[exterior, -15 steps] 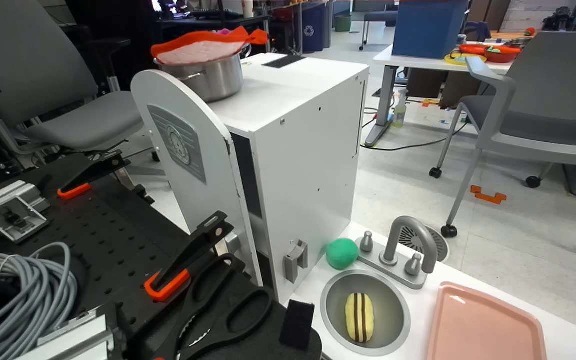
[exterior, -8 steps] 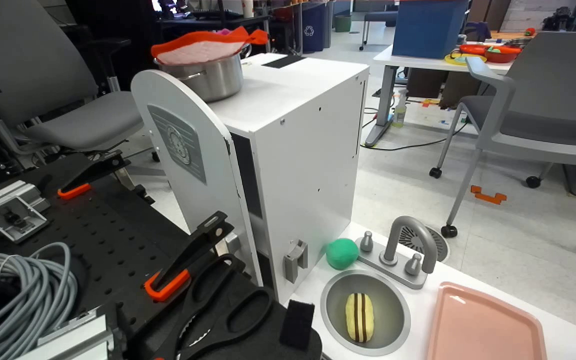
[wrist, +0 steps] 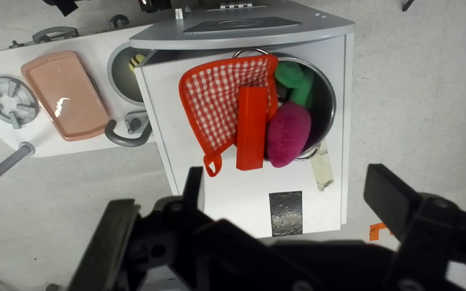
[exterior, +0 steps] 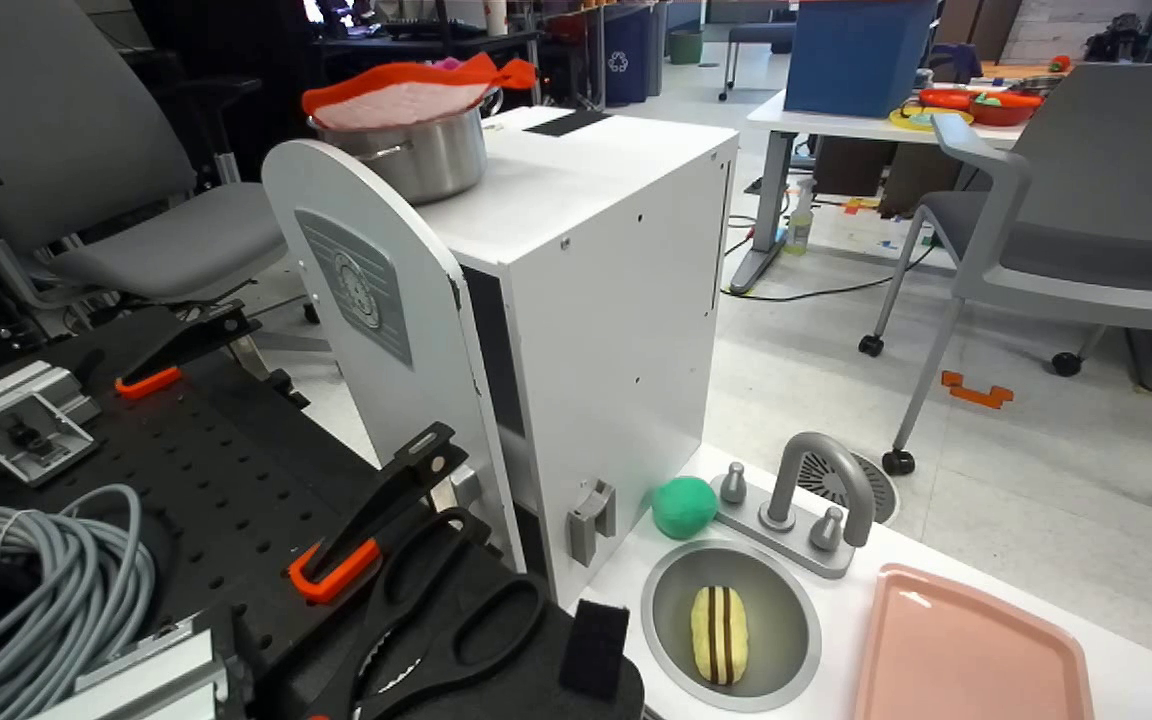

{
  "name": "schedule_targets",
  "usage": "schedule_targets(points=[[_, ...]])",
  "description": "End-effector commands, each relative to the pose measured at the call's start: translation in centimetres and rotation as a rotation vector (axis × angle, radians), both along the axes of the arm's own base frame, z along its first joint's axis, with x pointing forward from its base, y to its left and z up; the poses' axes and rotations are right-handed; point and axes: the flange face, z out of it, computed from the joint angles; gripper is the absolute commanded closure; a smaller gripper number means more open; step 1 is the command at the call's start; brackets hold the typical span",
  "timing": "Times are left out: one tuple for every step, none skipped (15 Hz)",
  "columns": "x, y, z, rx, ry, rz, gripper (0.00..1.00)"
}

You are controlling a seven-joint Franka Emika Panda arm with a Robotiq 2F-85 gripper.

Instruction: Pick up the items on top of the cabinet and put them in the pot.

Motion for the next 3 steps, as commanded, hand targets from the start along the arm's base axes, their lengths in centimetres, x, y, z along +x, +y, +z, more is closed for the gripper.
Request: schedule_targets(points=[[0.01, -0.01, 0.06, 0.000, 0.001, 0.000, 0.00], [0.01, -0.01, 0.06, 0.000, 0.001, 0.000, 0.00], [0.01, -0.01, 0.06, 0.000, 0.001, 0.000, 0.00]])
